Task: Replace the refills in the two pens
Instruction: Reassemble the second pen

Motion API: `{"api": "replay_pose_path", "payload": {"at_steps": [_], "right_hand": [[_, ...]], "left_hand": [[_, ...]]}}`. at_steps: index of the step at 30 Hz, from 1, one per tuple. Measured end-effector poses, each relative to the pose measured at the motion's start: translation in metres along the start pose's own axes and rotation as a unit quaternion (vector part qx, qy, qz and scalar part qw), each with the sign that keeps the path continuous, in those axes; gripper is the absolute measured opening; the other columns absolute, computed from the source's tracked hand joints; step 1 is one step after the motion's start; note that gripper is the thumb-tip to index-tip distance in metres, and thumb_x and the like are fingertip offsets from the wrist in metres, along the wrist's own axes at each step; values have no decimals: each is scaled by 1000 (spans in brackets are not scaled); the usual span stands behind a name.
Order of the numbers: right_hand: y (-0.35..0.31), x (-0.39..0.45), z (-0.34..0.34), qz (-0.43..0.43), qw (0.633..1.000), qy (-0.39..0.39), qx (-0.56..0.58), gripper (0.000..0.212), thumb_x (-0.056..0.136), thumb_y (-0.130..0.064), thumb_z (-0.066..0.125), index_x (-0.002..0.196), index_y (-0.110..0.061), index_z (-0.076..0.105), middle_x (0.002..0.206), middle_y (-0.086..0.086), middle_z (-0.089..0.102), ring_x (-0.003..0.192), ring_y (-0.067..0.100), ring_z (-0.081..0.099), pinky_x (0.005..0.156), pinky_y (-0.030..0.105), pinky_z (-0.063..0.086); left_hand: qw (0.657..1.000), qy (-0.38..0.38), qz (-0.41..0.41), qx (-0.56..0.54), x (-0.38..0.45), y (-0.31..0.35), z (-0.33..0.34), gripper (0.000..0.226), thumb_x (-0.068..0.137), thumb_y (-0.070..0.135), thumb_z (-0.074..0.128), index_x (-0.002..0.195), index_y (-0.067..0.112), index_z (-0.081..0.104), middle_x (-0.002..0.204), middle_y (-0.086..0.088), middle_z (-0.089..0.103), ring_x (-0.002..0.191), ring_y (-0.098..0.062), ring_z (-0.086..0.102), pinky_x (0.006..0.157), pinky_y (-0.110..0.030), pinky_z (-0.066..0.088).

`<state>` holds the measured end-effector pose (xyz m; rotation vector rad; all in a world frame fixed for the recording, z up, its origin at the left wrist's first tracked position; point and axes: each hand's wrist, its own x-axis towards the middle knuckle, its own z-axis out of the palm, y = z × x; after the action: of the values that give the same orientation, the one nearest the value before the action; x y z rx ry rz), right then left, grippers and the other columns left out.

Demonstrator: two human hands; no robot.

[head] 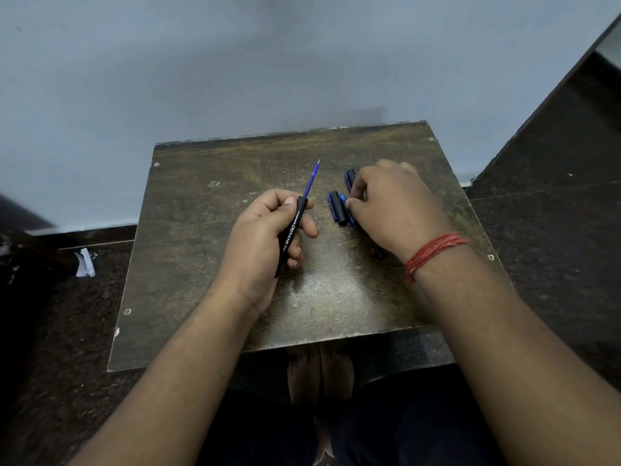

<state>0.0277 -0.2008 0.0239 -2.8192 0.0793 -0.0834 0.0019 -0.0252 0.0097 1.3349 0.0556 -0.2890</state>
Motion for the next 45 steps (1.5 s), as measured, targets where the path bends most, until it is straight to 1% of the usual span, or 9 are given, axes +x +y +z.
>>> {"api": "replay_pose_path", "payload": {"at_steps": [6, 17, 22, 27, 30, 32, 34, 39, 45], "right_hand": [[-9, -4, 2, 1, 999, -26, -36, 21, 95, -33, 57, 103, -15, 66, 107, 4, 61, 113, 29, 50, 92, 42, 48], [-13, -2, -4, 14, 1000, -3, -18, 22, 93, -29, 52, 90, -14, 67, 89, 5, 63, 101, 29, 56, 74, 30, 36], [-19, -4, -7, 55, 985, 45, 155, 14, 87, -30, 59, 79, -21, 66, 79, -4, 67, 86, 20, 63, 75, 37, 52], [-14, -2, -5, 82, 961, 53, 258, 10, 87, -30, 65, 82, -21, 65, 72, -9, 64, 62, 2, 55, 53, 21, 41], [-12, 2, 1, 102, 918, 61, 378, 8, 83, -25, 69, 81, -19, 65, 78, 2, 73, 62, 7, 58, 57, 25, 47], [-11, 3, 4, 114, 864, 57, 487, 7, 84, -17, 70, 84, -19, 64, 82, 7, 75, 66, 12, 61, 58, 31, 48], [-10, 3, 5, 125, 800, 45, 585, 13, 87, -5, 69, 92, -16, 64, 85, 10, 73, 68, 12, 63, 59, 26, 47], [-11, 3, 5, 133, 690, 27, 711, 20, 91, 9, 60, 105, -5, 62, 87, 13, 66, 78, 21, 70, 69, 26, 57], [-13, 4, 1, 118, 631, 28, 766, 31, 92, 14, 54, 119, -1, 58, 88, 12, 59, 85, 30, 74, 79, 34, 60]], "left_hand": [[1000, 0, -2, 0, -1, 1, 0, 20, 104, 15, 44, 97, 9, 62, 65, -1, 63, 44, -10, 39, 42, -22, 30], [1000, 3, -1, -4, 0, 0, 1, 20, 103, 15, 44, 96, 9, 62, 64, -1, 63, 44, -10, 39, 42, -22, 30], [1000, 4, -3, -5, 1, -2, 0, 20, 103, 15, 44, 96, 9, 62, 65, -2, 63, 44, -10, 39, 42, -22, 30], [1000, 1, -4, -5, 2, -3, 1, 21, 103, 16, 44, 96, 10, 63, 65, -2, 63, 44, -10, 39, 41, -22, 30], [1000, 2, -3, -1, 1, -3, 1, 21, 103, 15, 44, 96, 10, 63, 66, -2, 63, 44, -11, 39, 42, -22, 30], [1000, 2, -2, 4, 1, -3, 1, 21, 103, 15, 44, 97, 9, 63, 66, -2, 63, 44, -11, 39, 42, -23, 30], [1000, 0, -3, 8, 1, -3, 1, 21, 103, 15, 44, 97, 9, 63, 66, -2, 63, 44, -11, 39, 42, -23, 30], [1000, -3, -1, 19, 1, -4, 2, 21, 104, 17, 45, 96, 10, 63, 66, -3, 64, 44, -11, 39, 43, -23, 31], [999, -2, 3, 36, 0, -4, 3, 20, 104, 17, 45, 95, 11, 62, 65, -2, 64, 45, -12, 38, 44, -23, 30]]}}
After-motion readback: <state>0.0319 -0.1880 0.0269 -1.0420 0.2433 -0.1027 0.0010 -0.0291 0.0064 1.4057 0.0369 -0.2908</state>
